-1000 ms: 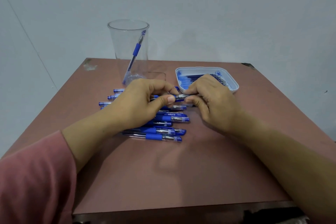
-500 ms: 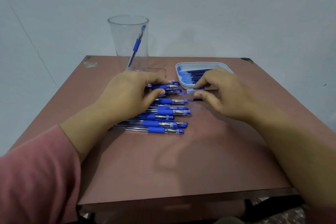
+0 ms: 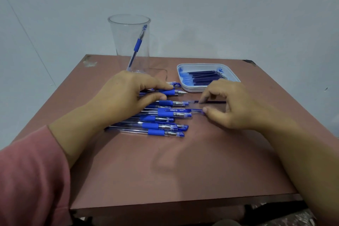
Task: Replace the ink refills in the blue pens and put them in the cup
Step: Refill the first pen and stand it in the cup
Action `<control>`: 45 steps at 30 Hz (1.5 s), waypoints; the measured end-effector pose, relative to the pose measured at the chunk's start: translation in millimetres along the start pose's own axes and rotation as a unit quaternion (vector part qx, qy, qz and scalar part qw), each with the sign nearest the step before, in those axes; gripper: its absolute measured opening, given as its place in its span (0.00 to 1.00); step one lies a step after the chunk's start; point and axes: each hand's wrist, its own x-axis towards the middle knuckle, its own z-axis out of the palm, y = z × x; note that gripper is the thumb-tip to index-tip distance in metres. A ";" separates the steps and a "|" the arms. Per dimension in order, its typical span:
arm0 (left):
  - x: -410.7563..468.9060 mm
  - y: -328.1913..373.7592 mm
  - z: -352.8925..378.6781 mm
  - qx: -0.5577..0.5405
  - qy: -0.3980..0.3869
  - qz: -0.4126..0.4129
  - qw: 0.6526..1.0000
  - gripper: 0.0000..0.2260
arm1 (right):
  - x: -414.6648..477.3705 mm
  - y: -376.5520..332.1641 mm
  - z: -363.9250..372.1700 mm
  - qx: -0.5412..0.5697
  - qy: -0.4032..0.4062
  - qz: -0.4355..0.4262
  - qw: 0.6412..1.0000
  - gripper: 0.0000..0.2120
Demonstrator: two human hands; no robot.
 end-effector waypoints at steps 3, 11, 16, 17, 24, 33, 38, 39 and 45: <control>0.2 0.6 0.8 0.002 0.008 0.008 1.000 0.15 | 4.6 -8.9 5.4 0.015 0.093 -0.020 0.995 0.07; -0.2 2.8 8.0 -0.055 0.014 0.014 0.998 0.12 | 14.5 -24.2 23.5 0.042 0.145 -0.060 0.987 0.07; -0.3 0.0 9.8 -0.049 0.014 0.008 0.999 0.10 | 15.3 -26.6 25.4 0.056 0.150 -0.051 0.986 0.06; -0.4 -1.3 10.2 -0.040 0.013 0.008 0.999 0.10 | 14.8 -27.0 25.0 0.069 0.148 -0.045 0.986 0.07; -0.2 -3.3 8.8 0.002 0.019 0.023 1.000 0.11 | 15.6 -29.8 25.8 0.082 0.135 -0.013 0.987 0.04; -0.7 -2.7 10.3 0.002 0.024 0.021 0.999 0.11 | 15.2 -30.4 24.7 0.103 0.124 0.002 0.987 0.05; -0.8 -2.6 10.2 -0.010 0.028 0.018 0.999 0.11 | 12.8 -31.1 22.6 0.103 0.128 -0.003 0.986 0.12; -0.8 -2.4 10.3 -0.011 0.027 0.019 0.999 0.11 | 12.7 -31.7 22.2 0.111 0.127 0.003 0.986 0.11; -1.0 -2.9 11.3 -0.010 0.024 0.012 1.000 0.11 | 13.9 -29.2 24.7 0.109 0.112 0.004 0.988 0.08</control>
